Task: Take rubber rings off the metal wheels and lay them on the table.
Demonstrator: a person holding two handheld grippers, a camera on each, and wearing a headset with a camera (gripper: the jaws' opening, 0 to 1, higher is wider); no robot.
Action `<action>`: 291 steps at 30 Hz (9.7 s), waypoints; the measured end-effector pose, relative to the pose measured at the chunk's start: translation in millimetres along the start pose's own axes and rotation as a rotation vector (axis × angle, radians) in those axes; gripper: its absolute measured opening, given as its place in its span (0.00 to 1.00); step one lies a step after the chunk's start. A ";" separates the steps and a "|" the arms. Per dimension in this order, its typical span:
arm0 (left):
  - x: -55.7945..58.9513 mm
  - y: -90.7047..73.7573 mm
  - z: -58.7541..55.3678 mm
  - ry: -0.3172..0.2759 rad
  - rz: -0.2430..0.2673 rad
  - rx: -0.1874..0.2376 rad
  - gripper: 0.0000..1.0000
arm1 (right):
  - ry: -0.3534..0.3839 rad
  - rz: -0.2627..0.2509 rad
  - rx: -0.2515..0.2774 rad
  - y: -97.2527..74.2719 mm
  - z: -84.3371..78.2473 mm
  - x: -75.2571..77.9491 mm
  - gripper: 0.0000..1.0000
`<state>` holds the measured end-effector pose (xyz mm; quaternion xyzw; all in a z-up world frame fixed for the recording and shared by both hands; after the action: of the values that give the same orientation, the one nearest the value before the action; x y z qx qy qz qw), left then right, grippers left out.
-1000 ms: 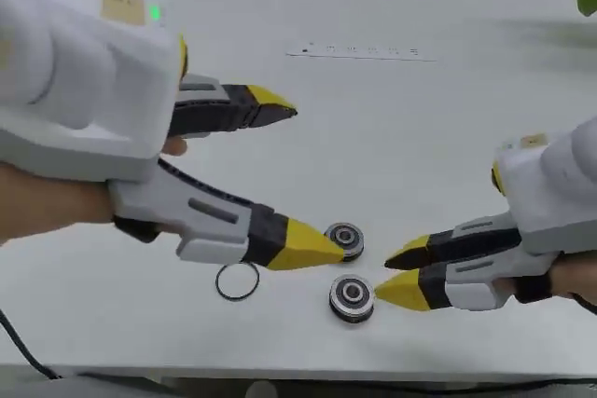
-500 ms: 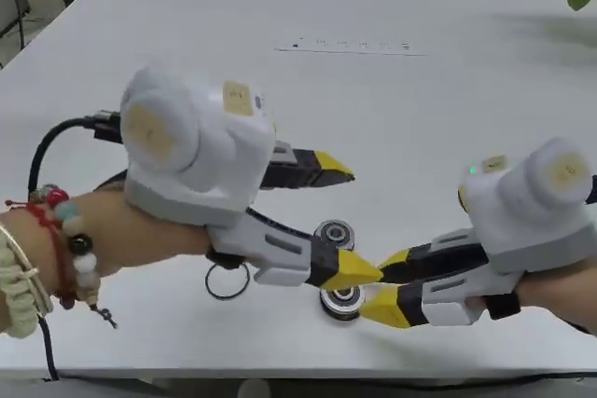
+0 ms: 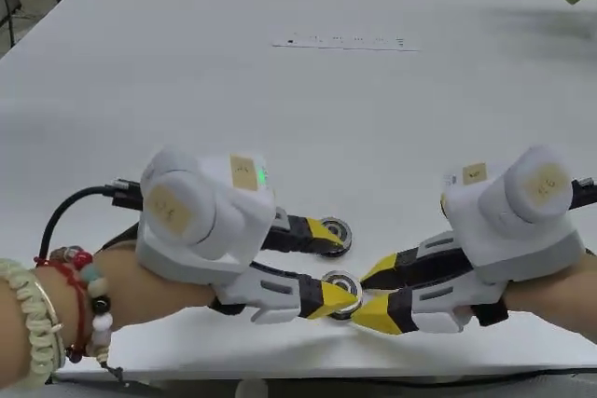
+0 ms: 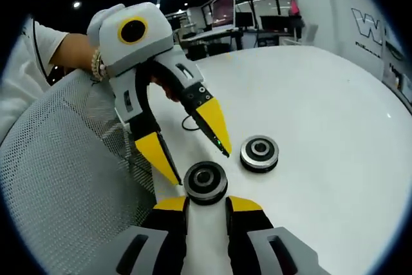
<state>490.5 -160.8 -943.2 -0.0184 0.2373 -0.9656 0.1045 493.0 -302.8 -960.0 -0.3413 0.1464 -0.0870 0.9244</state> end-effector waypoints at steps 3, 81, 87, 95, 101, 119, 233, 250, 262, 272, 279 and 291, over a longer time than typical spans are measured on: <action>0.2 3.9 -5.0 -0.004 -0.002 -0.021 0.26 | 0.001 -0.002 -0.004 0.0 -0.1 0.2 0.20; -0.7 2.0 -11.3 0.076 -0.011 -0.052 0.13 | 0.284 -0.031 0.059 -5.9 17.9 0.1 0.00; -0.3 1.6 -11.3 0.075 -0.009 -0.052 0.13 | 0.265 -0.028 0.061 -5.6 18.5 -1.6 0.00; 0.2 1.3 -11.0 0.079 -0.008 -0.055 0.13 | 0.320 -0.008 0.086 -8.7 16.9 2.9 0.00; 0.1 1.1 -10.9 0.077 -0.007 -0.054 0.13 | 0.373 0.014 0.110 -8.3 17.7 1.3 0.00; 0.8 1.0 -10.8 0.071 -0.002 -0.053 0.13 | 0.421 0.019 0.142 -9.6 16.5 3.2 0.00; 29.8 -150.2 -29.3 -0.254 0.379 0.020 0.84 | 0.440 0.064 0.122 63.4 69.1 -4.6 0.00; 29.8 -150.5 -29.9 -0.276 0.391 0.029 0.84 | 0.409 0.023 0.090 65.1 63.1 0.2 0.00; 30.6 -149.3 -30.0 -0.289 0.381 0.037 0.84 | 0.313 -0.004 0.081 51.7 68.3 -0.5 0.05; 31.3 -148.1 -29.9 -0.285 0.367 0.030 0.84 | 0.195 -0.030 0.163 25.9 96.1 -3.0 0.09; 31.8 -146.7 -29.1 -0.276 0.354 0.021 0.84 | 0.135 -0.051 0.222 3.6 111.9 -1.1 0.11; 33.2 -143.6 -24.8 -0.244 0.327 0.008 0.86 | 0.130 -0.133 0.413 -50.7 116.6 16.9 0.14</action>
<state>428.2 -32.3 -899.3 -0.0962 0.2189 -0.9273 0.2880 544.3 -274.8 -845.8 -0.1473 0.1617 -0.1979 0.9555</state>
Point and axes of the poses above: the centre of the closed fingertips' face, and the gripper's own axes: y roughly forward along the fingers, x roughly to its right, z roughly out of its top, the point moved 9 cm from there along -y, roughly backward along the fingers, and after that the axes turned 2 degrees about x, right-handed, at the moved point
